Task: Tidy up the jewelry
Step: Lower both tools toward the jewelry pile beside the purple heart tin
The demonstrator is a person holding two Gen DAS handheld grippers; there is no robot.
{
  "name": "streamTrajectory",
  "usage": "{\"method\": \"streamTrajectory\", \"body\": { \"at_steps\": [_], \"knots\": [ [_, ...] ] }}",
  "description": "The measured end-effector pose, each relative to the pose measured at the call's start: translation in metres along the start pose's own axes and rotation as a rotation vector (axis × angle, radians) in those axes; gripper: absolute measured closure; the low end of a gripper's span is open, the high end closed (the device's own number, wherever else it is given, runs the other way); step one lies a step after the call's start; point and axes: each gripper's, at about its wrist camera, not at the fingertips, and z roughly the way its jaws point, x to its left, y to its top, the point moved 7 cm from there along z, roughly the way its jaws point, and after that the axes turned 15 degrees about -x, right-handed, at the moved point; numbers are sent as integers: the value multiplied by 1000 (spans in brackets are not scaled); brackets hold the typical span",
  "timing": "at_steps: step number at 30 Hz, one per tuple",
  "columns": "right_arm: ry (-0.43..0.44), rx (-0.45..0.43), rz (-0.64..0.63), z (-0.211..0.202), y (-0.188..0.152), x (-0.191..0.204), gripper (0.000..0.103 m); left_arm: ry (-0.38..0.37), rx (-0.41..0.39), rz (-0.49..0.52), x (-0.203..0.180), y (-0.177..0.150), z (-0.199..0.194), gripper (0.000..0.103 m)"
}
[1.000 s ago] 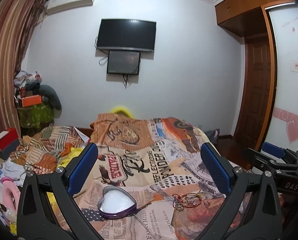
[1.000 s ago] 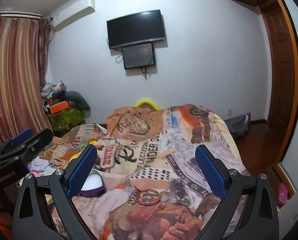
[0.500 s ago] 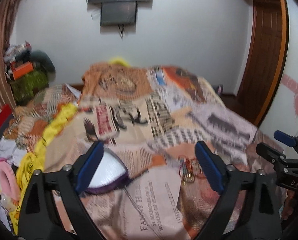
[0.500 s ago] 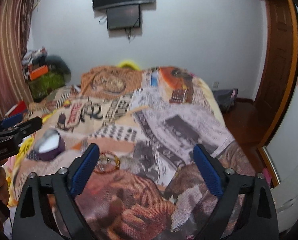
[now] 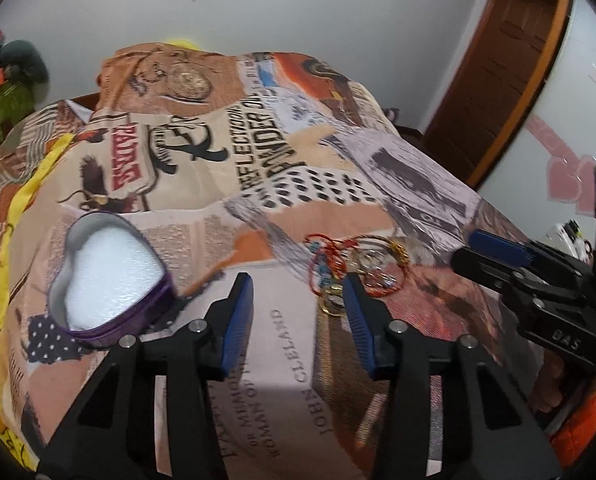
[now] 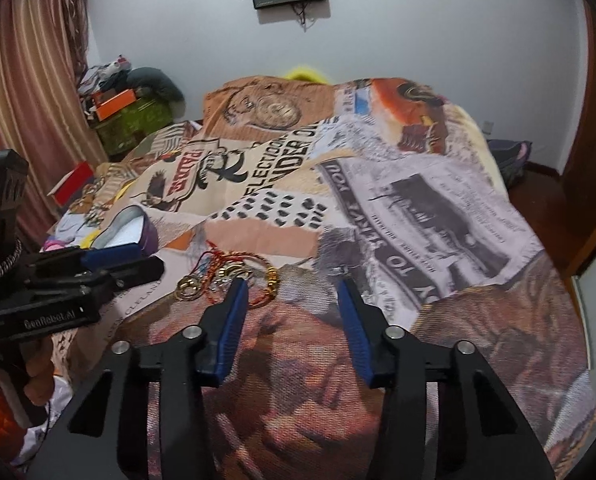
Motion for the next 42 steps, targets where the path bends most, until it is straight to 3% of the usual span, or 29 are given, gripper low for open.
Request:
{"method": "streamTrajectory", "body": {
  "at_steps": [4,9,16,30,42],
  "knots": [
    [37,21,24,3,-3,3,67,-37,2,55,-17,-2,2,61],
    [68,46,34,8,-1,6,73,-63,27,107,-29,-9,10,74],
    [96,64,21,16,0,13,76,-56,34,153,-33,-14,18,77],
    [144,109,10,27,-1,23,76,-63,26,104,-23,-12,27,82],
    [147,141,-53,40,-4,36,76,-71,-31,53,-8,1,2,82]
  ]
}}
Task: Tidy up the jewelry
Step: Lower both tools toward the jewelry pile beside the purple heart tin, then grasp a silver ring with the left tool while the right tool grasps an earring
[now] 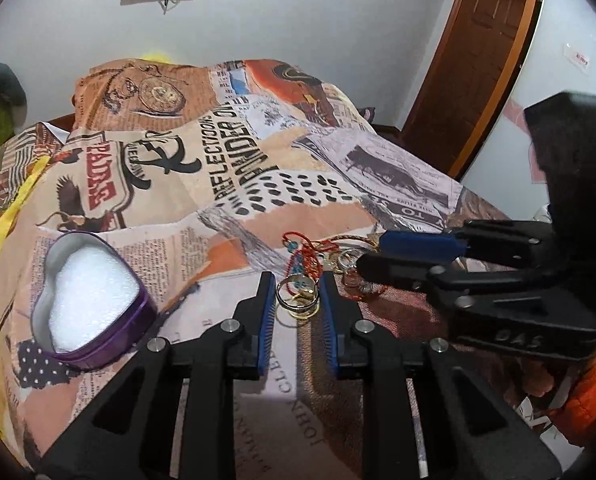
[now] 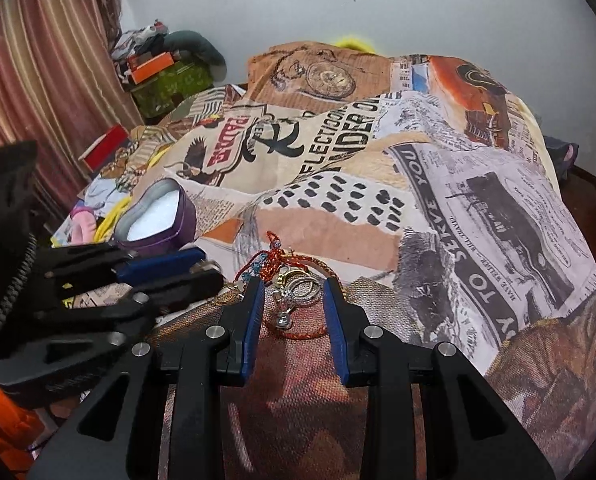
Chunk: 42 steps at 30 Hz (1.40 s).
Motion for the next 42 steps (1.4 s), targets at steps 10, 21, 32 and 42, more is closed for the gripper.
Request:
{"method": "streamTrajectory", "body": {
  "at_steps": [10,21,32,42],
  "knots": [
    [-29,47,-37,13,-6,0,76,-1,5,-3,7,-5,-4,82],
    [-27,40,-23,11,-4,-1,91,19,64,29,10,-21,-4,81],
    [-40,12,-22,-4,2,-1,91,46,63,41,15,-18,2,74],
    [-15,23,-31,-5,3,7,90,13,43,30,13,-16,11,78]
  ]
}}
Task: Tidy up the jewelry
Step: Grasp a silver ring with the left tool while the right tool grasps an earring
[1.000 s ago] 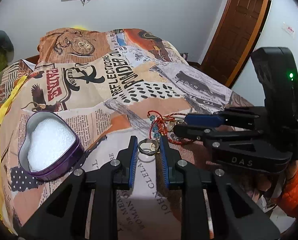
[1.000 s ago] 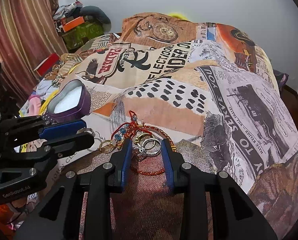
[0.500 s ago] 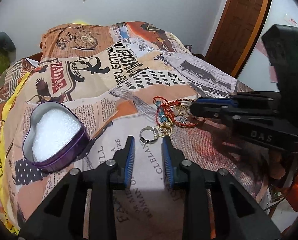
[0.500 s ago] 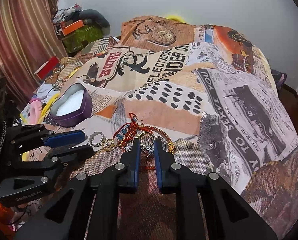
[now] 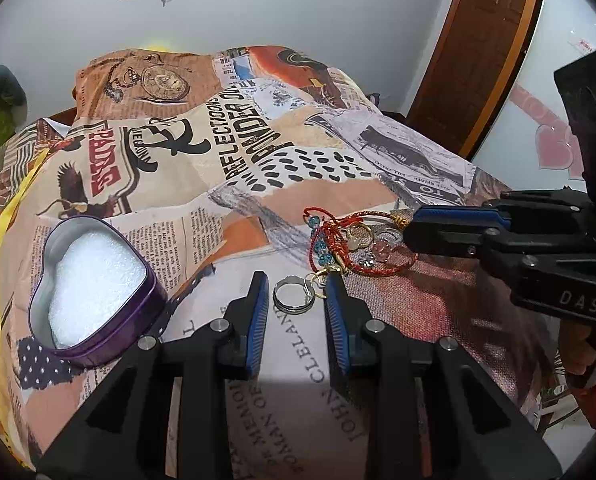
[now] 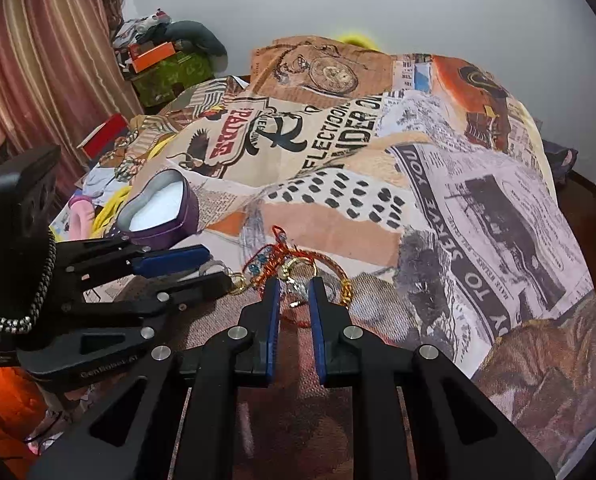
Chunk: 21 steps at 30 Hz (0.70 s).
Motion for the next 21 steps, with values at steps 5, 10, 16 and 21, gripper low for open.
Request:
{"method": "streamTrajectory", "body": {
  "at_steps": [5,10,16,21],
  "knots": [
    [58,7,12,10,4,12,90,-5,-1,2,2,-2,-6,82],
    [108,43,11,19,-2,24,90,10,-3,21,7,-5,-12,82],
    [44,81,12,26,-11,11,90,9,1,30,8,-7,-15,82],
    [28,84,-16,26,-14,11,90,11,1,25,7,-8,-15,82]
  ]
}}
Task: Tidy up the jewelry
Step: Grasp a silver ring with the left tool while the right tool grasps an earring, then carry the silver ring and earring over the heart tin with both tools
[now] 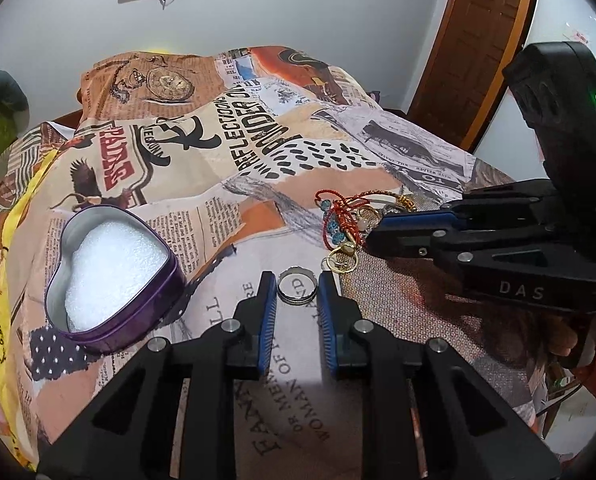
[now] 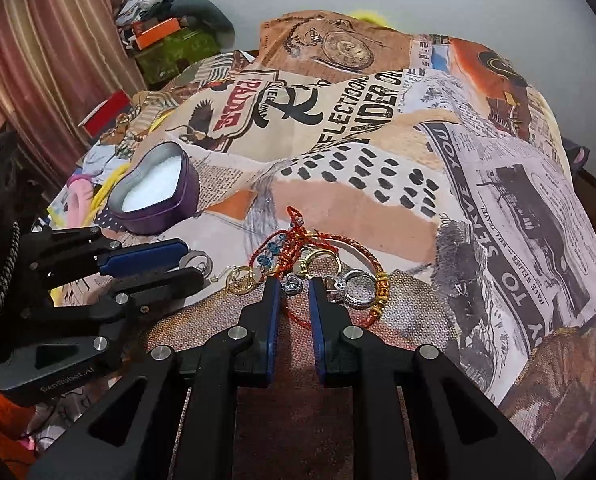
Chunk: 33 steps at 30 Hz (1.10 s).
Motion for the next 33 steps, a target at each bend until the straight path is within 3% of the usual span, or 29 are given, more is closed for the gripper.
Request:
{"method": "streamTrajectory", "body": {
  "at_steps": [21,33],
  "knots": [
    [9,-60,42,-10,12,-2,96,7,-9,-19,2,2,3,83],
    [-23,-134,50,-37,31,-5,96,44,-77,-30,10,20,-24,83]
  ]
}}
